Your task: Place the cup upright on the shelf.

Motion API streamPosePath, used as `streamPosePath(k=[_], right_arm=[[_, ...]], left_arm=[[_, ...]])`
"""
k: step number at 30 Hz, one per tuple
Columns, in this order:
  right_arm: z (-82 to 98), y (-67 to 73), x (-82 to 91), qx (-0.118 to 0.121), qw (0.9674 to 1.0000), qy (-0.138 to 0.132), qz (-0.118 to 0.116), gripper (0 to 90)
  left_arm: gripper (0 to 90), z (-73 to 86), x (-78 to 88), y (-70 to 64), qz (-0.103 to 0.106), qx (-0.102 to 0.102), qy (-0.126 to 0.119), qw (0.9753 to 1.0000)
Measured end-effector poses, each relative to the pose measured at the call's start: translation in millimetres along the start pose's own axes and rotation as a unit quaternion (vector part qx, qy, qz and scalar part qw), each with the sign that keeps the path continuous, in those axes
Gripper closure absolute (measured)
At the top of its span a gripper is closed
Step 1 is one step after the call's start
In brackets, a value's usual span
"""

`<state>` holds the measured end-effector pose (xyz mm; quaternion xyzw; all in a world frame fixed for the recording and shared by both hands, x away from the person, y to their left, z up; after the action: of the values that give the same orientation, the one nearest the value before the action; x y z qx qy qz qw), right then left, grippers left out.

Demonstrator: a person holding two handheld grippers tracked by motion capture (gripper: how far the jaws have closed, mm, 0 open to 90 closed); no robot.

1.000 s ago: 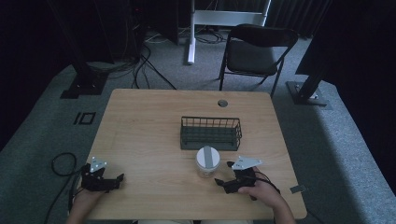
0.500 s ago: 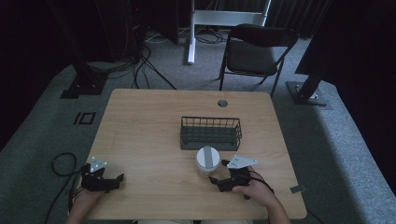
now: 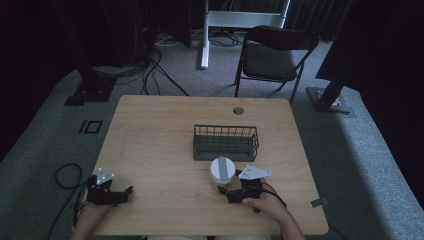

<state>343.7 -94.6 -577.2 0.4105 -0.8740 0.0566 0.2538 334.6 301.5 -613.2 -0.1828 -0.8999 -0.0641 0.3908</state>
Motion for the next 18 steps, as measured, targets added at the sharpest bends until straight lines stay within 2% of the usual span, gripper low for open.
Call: streamPosePath(k=[9,18], right_arm=[[-4.5,2.8,-6.8,0.005,0.9999,-0.013,0.005,11.6],[-8.2,2.4,-11.9,-0.002,0.9996,-0.025,0.009,11.8]], left_arm=[[0.5,0.0,0.0,0.0,0.000,0.000,0.000,1.0000],[0.6,0.0,0.0,-0.1,0.000,0.000,0.000,1.0000]])
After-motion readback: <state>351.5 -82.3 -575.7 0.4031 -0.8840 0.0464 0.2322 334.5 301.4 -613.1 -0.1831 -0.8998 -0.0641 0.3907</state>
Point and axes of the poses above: each handheld gripper's, and its own axes: x roughly backward along the jaws, z roughly out of its underside, y roughly to its left, the point moved 9 cm from there along -x, roughly forward along the jaws, and after that the axes turned 3 degrees about z, right-handed, at the moved point
